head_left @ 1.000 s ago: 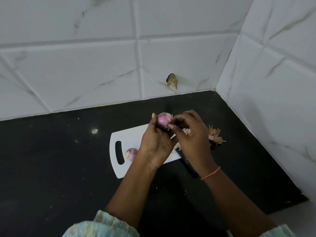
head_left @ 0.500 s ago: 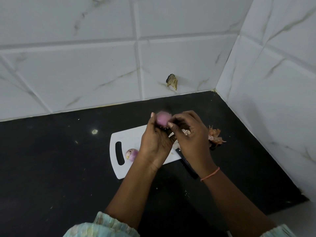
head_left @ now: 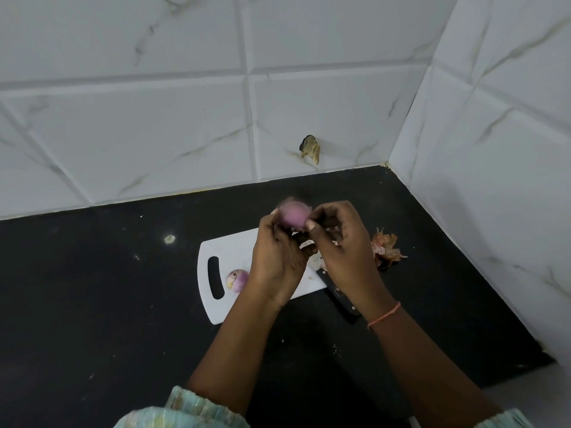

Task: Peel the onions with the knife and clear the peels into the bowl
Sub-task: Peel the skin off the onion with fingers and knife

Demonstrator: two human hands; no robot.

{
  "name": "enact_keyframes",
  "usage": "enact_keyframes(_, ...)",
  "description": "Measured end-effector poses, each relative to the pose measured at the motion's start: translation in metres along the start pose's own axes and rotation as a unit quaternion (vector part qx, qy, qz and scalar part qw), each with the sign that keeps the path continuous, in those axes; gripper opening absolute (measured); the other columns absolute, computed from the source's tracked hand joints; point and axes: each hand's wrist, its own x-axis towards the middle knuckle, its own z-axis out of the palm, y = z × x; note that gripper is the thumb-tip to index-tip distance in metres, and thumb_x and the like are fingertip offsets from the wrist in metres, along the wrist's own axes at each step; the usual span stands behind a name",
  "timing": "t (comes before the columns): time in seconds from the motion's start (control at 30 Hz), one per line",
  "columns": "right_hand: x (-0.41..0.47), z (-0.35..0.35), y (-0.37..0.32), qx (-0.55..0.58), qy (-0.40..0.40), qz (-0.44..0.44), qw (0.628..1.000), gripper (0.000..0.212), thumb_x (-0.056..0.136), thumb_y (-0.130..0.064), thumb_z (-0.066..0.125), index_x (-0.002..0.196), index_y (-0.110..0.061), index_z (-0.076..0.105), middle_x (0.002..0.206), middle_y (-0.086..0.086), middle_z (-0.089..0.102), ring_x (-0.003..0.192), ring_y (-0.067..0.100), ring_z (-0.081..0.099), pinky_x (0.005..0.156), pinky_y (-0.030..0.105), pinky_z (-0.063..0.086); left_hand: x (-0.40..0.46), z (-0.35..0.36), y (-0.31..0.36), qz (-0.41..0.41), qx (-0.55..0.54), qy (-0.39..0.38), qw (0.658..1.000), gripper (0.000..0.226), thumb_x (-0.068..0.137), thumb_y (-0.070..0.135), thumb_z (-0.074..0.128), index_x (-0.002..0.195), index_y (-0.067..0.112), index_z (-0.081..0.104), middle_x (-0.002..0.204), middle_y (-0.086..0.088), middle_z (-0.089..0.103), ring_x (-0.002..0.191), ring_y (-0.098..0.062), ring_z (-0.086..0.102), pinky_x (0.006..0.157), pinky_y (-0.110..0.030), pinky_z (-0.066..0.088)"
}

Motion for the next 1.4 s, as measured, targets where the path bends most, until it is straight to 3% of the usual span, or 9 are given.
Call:
enact_keyframes(0.13,0.001,-0.004,0.003,0.074,0.029,0.059,0.995,0.019,0.094,-0.01,0.062,0.113,-0.012,0.059,0.106,-0.006,0.066,0.099,0.006,0.064,0.084,0.024,0.055,-0.002,-0.002,0.007,0.05,0.051,-0.051,0.996,0.033,0.104,0.018,0.04,0.134,0.014,0.054,0.126,-0.016,0.064,0.106,-0.027,0.064,0.091,-0.037,0.053)
enact_keyframes(0.33,0.004,-0.006,0.005,0.032,-0.016,0.051,0.998,0.032,0.095,-0.03,0.062,0.125,-0.019,0.058,0.116,-0.01,0.066,0.107,0.004,0.063,0.089,0.026,0.055,-0.006,-0.009,0.013,0.083,0.062,-0.09,0.991,0.043,0.085,0.003,0.066,0.126,0.011,0.058,0.135,-0.018,0.06,0.122,-0.032,0.061,0.097,-0.035,0.054)
enact_keyframes(0.47,0.006,-0.009,0.01,-0.059,-0.036,0.001,0.998,0.035,0.101,-0.031,0.05,0.134,-0.017,0.052,0.125,-0.006,0.063,0.113,0.005,0.061,0.094,0.028,0.054,-0.008,-0.008,0.014,0.08,0.064,-0.082,0.991,0.046,0.075,0.008,0.076,0.118,0.01,0.061,0.131,-0.017,0.061,0.118,-0.03,0.064,0.094,-0.034,0.056)
enact_keyframes(0.6,0.009,-0.01,0.013,-0.112,-0.05,-0.033,0.992,0.04,0.101,-0.032,0.047,0.135,-0.01,0.052,0.125,0.0,0.065,0.113,0.008,0.062,0.094,0.029,0.054,-0.005,-0.005,0.008,0.094,0.082,-0.044,0.991,0.033,0.082,0.017,0.069,0.112,0.008,0.059,0.123,-0.017,0.066,0.117,-0.03,0.065,0.092,-0.033,0.056)
enact_keyframes(0.8,0.007,-0.008,0.016,-0.151,-0.066,-0.047,0.985,0.057,0.098,-0.047,0.035,0.139,-0.009,0.048,0.125,0.004,0.065,0.11,0.011,0.064,0.093,0.028,0.054,0.0,-0.01,0.006,0.103,0.088,-0.054,0.989,0.032,0.079,0.016,0.068,0.11,0.013,0.06,0.111,-0.005,0.071,0.113,-0.025,0.067,0.091,-0.031,0.056)
enact_keyframes(0.9,0.004,-0.006,0.018,-0.14,-0.058,-0.034,0.988,0.051,0.102,-0.043,0.037,0.14,-0.01,0.048,0.124,0.003,0.065,0.105,0.009,0.065,0.09,0.026,0.055,0.001,-0.012,0.005,0.108,0.082,-0.058,0.989,0.032,0.079,0.015,0.068,0.109,0.013,0.059,0.107,-0.002,0.073,0.111,-0.023,0.067,0.09,-0.029,0.056)
enact_keyframes(1.03,0.007,-0.005,0.016,-0.083,-0.049,-0.02,0.995,0.038,0.102,-0.028,0.049,0.135,-0.009,0.053,0.125,-0.001,0.065,0.114,0.005,0.062,0.094,0.025,0.053,0.0,-0.013,0.005,0.112,0.059,-0.066,0.99,0.029,0.08,0.01,0.067,0.107,0.01,0.057,0.101,-0.003,0.073,0.103,-0.019,0.069,0.087,-0.028,0.056)
enact_keyframes(1.17,0.01,-0.008,0.017,-0.095,-0.049,-0.031,0.994,0.04,0.101,-0.033,0.046,0.132,-0.008,0.054,0.123,0.0,0.065,0.111,0.006,0.063,0.093,0.031,0.054,0.003,-0.015,0.004,0.128,0.096,-0.053,0.986,0.028,0.082,0.011,0.073,0.106,0.013,0.058,0.109,-0.007,0.069,0.111,-0.023,0.065,0.093,-0.033,0.054)
enact_keyframes(1.4,0.011,-0.007,0.019,-0.156,-0.043,-0.057,0.985,0.039,0.1,-0.026,0.046,0.132,-0.006,0.054,0.118,0.005,0.068,0.103,0.011,0.066,0.088,0.025,0.055,0.005,-0.017,0.0,0.152,0.143,-0.054,0.976,0.032,0.078,0.017,0.077,0.104,0.014,0.059,0.111,-0.006,0.066,0.123,-0.035,0.058,0.103,-0.042,0.051)
